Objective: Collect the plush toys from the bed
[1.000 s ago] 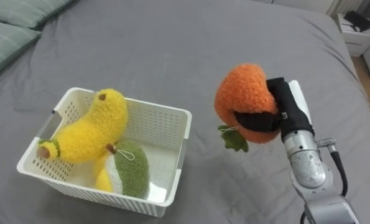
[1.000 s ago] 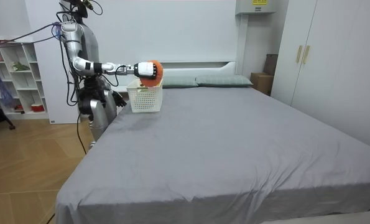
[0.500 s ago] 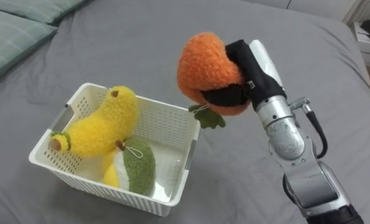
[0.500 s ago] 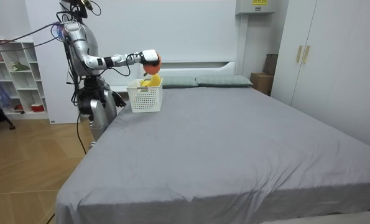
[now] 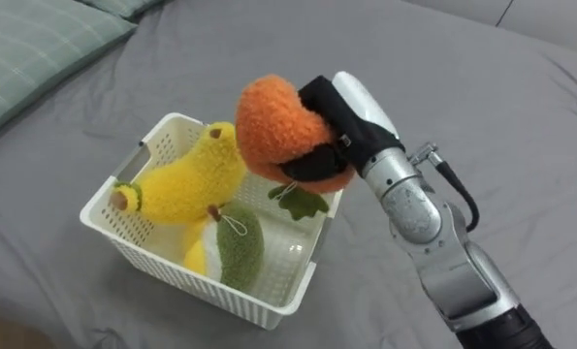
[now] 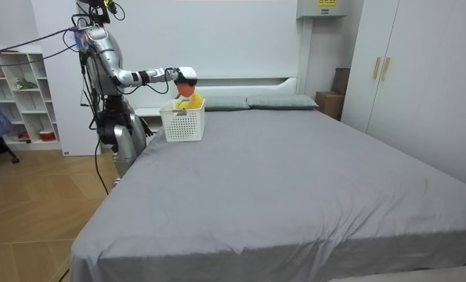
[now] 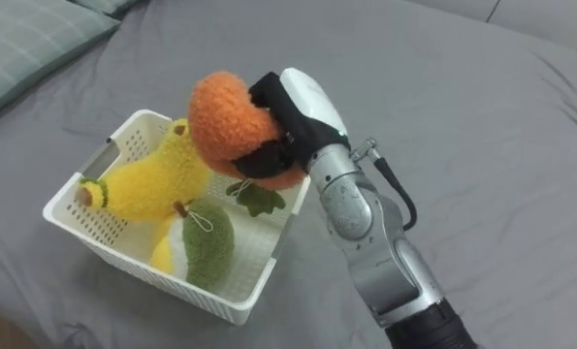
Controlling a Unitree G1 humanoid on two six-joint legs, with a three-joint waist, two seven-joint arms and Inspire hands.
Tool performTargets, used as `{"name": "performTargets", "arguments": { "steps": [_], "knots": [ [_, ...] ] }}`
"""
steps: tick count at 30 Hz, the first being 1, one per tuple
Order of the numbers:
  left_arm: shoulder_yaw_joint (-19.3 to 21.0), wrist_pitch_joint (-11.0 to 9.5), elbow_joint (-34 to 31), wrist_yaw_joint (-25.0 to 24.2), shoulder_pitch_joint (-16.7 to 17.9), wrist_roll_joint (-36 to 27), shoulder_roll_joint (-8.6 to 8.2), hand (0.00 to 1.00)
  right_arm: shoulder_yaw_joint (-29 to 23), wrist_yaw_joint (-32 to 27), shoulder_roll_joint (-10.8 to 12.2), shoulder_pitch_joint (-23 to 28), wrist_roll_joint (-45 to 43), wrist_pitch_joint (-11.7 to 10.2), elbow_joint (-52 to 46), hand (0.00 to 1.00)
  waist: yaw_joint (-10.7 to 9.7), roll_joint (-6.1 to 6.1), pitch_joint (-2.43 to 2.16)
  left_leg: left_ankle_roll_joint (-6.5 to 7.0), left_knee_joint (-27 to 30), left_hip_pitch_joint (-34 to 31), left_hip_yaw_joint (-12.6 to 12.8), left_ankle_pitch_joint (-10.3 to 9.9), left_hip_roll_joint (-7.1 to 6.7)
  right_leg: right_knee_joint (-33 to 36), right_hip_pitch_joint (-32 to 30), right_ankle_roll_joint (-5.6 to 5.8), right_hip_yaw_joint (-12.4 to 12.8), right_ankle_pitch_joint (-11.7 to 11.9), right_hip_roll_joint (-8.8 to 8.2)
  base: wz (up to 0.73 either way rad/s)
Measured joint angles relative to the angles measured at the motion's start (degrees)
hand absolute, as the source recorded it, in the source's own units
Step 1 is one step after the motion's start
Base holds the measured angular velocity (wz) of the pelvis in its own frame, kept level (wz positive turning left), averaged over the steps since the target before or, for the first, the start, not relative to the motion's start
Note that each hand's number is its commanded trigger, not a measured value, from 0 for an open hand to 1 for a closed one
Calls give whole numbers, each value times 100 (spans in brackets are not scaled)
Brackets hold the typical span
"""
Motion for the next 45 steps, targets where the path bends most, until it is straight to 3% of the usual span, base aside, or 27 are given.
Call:
{"name": "performTargets", "arguments": {
  "steps": [2, 3, 4, 9, 12, 21, 26, 45],
  "knots": [
    [-16, -1, 0, 0, -20, 0, 0, 0, 64, 4, 14, -3, -35, 1, 16, 15, 59, -1, 0, -1, -6, -7, -6, 1, 0, -5, 1, 0, -4, 0, 4, 0],
    [-27, 0, 0, 0, -23, -1, -9, 0, 120, 3, 22, -3, -38, 1, 21, 2, 95, -3, 1, -1, -5, -4, -9, 1, 1, -9, 0, 0, -4, 0, 7, 0],
    [-39, 0, 0, 0, -29, -2, -14, 0, 191, 3, 18, -4, -30, 1, 45, 0, 143, -9, 5, -1, -4, -2, -8, 1, 1, -12, 0, 0, -6, 0, 5, 0],
    [-103, 11, 1, 28, -92, -4, -10, 0, 412, 54, 55, -18, -37, 15, 328, 0, 242, -83, 78, -1, -2, -69, -45, 0, -2, -11, -39, 0, -26, 0, -3, 3],
    [-167, 21, 0, 30, -127, -14, -10, 0, 435, 81, 74, -18, -35, 129, 433, 0, 303, -132, 63, -1, 9, -121, -44, 1, -5, -7, -106, 0, -30, 0, 7, 0],
    [-324, 43, 23, 144, -179, -16, 0, 0, 446, 77, 86, -18, 21, 136, 533, 0, 306, -146, 55, -1, 14, -97, -32, 2, -3, -12, -108, 0, -14, 0, 12, 0],
    [-320, 46, 280, 199, -207, -7, 72, 0, 445, 78, 80, -18, 39, 135, 626, 0, 306, -218, 10, -1, 14, -95, -26, 2, -3, -12, -107, 0, -14, 0, 10, 0],
    [-311, 5, 341, 191, -187, -6, 93, 0, 441, 13, 51, -18, 275, 116, 628, 0, 261, -258, 29, -1, 10, -107, -20, 1, -2, -12, -99, 0, -14, 0, 6, 0]
  ]
}}
